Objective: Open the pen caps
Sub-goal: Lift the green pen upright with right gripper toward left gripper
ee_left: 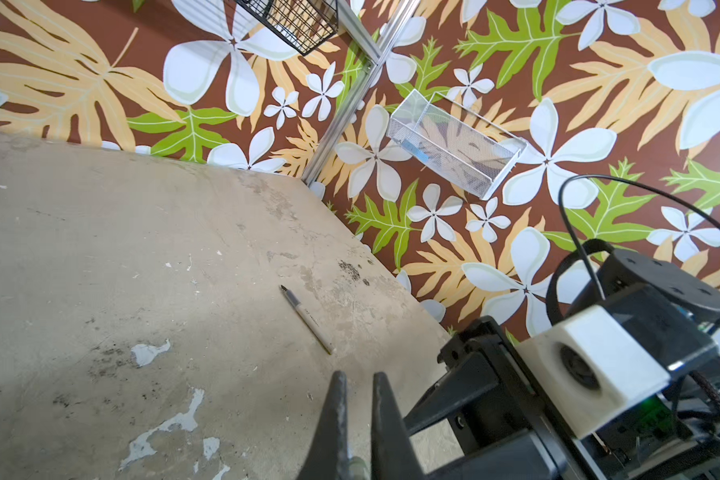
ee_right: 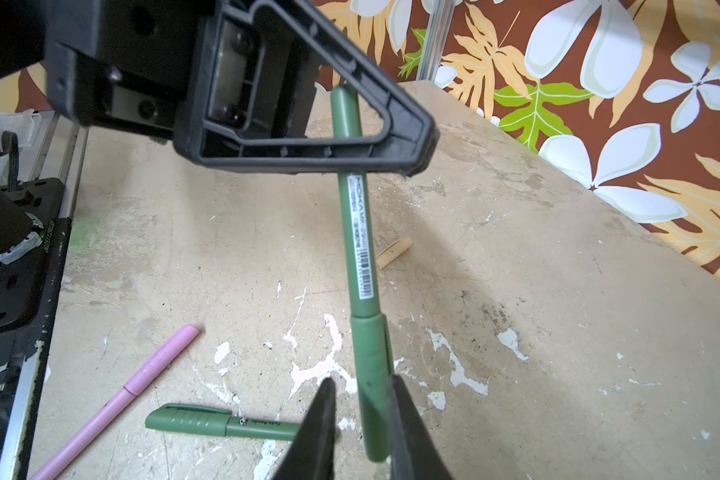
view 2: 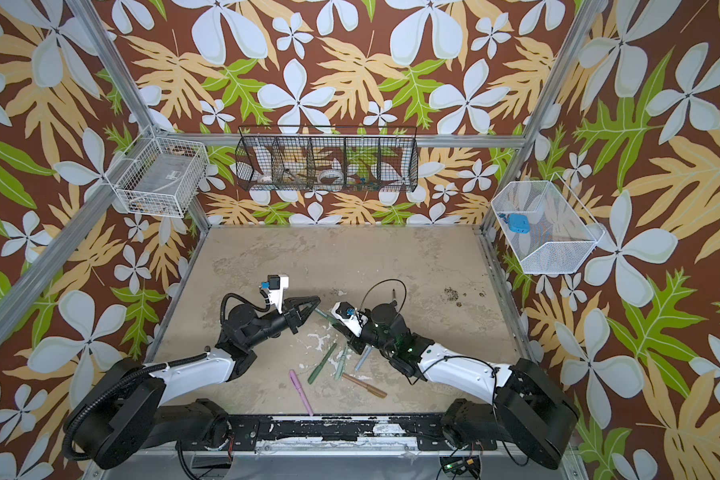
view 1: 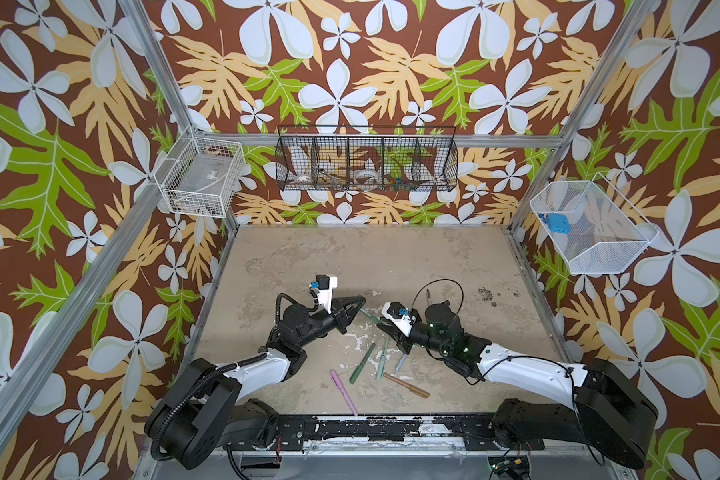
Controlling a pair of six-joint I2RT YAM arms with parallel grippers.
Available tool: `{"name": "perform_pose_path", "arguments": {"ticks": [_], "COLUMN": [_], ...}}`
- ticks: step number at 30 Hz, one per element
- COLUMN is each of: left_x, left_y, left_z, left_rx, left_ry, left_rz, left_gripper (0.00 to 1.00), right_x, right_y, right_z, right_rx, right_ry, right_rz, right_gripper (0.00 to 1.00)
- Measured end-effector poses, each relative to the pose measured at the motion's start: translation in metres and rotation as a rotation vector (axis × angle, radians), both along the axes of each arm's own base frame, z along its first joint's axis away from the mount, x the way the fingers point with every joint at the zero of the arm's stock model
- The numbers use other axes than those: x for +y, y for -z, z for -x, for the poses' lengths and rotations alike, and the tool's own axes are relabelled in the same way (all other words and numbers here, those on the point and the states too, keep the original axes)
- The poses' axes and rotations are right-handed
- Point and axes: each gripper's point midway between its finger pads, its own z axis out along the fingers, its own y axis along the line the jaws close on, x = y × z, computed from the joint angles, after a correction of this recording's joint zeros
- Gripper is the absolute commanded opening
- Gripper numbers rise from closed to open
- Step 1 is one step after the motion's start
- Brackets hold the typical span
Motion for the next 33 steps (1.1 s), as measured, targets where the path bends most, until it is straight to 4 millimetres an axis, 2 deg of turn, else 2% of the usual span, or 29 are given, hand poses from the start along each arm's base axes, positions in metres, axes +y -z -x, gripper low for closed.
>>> {"name": "perform_pose_path", "arguments": {"ticks": [3, 6, 12, 16, 20, 25, 30, 33], "left_x": [0.001, 0.003, 0.021, 0.033, 0.043, 0.045, 0.05, 0.054], "left_y": [0.0, -0.002, -0.017, -0.034, -0.048, -0.05, -0.047, -0.047], "left_z": [0.002, 0.005, 0.021, 0.04, 0.05, 0.058, 0.061, 0.059], "left_rx": [-0.001, -0.01, -0.109, -0.227, -0.321, -0.398, -0.467, -0.504], "left_ry": [0.003, -0.003, -0.064, -0.122, -0.184, -0.22, -0.269, -0.304], "left_rz": [0.0, 0.005, 0.039, 0.072, 0.101, 0.092, 0.065, 0.051], "left_gripper": [0.0, 0.0, 0.0, 0.0, 0.0, 0.0, 0.0, 0.0], "right_x": [-0.002, -0.008, -0.017, -0.012, -0.011, 0.0, 0.03, 0.04], "right_y": [-0.007, -0.014, -0.041, -0.061, -0.076, -0.073, -0.071, -0.066], "right_z": [0.0, 0.005, 0.014, 0.026, 0.022, 0.028, 0.046, 0.045], "right_rx": [-0.017, -0.022, 0.053, 0.163, 0.316, 0.581, 0.797, 0.905], "right_ry": [0.011, 0.016, -0.011, -0.057, -0.008, 0.032, 0.016, 0.046], "right_rz": [-0.017, -0.052, -0.231, -0.354, -0.478, -0.604, -0.655, -0.692], "right_gripper": [0.55, 0.61, 0.62, 0.64, 0.64, 0.62, 0.59, 0.57]}}
